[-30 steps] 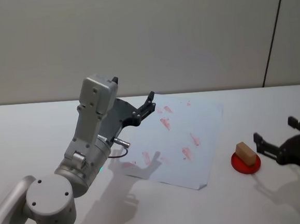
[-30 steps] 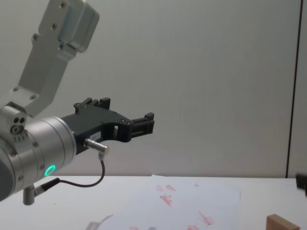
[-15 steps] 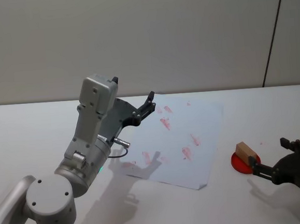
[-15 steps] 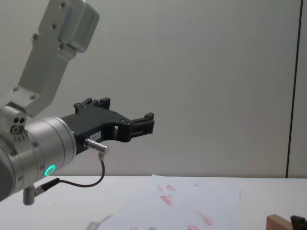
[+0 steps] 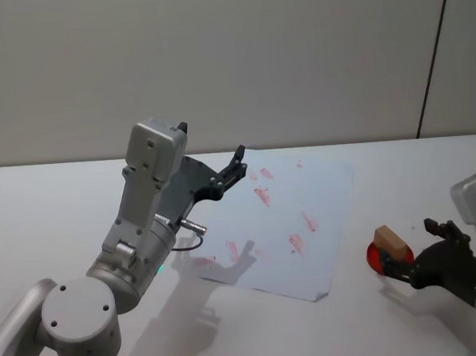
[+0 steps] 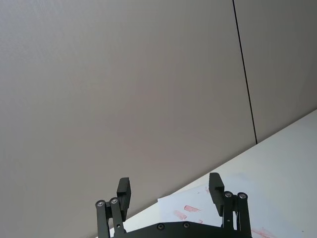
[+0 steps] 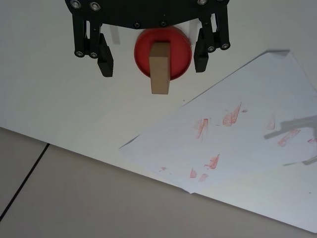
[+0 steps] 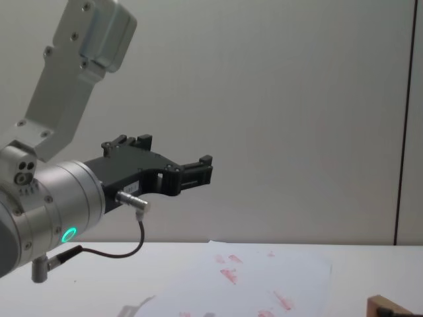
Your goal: Use the one hand to pick up the stamp and affix it onto the A4 paper.
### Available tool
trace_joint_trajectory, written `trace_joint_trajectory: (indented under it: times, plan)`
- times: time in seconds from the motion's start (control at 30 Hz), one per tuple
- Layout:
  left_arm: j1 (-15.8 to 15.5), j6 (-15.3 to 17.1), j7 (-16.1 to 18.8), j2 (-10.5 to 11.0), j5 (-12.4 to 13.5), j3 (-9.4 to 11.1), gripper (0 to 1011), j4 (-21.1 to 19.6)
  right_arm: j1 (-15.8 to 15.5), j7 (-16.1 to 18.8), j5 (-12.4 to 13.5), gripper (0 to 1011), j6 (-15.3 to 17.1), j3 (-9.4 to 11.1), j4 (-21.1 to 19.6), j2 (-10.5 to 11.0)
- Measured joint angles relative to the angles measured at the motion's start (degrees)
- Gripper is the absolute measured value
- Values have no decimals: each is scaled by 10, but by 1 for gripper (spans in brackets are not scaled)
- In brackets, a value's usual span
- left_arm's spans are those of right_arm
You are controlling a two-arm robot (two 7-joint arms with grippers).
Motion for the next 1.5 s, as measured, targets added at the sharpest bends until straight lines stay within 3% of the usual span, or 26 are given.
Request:
trace_joint_trajectory:
  times: [0.7,0.83,1.07,1.5]
  plan:
    - [0,0,0,0,0,0,1003,0,41,8,-33,1001,10,-18,59,-38]
    - [0,0,0,0,0,0,1003,0,43,8,-35,948,10,-19,62,-40]
    - [0,0,0,0,0,0,1003,0,47,8,-39,770,10,-21,68,-44]
    - [0,0,0,0,0,0,1003,0,50,7,-41,335,10,-22,72,-47]
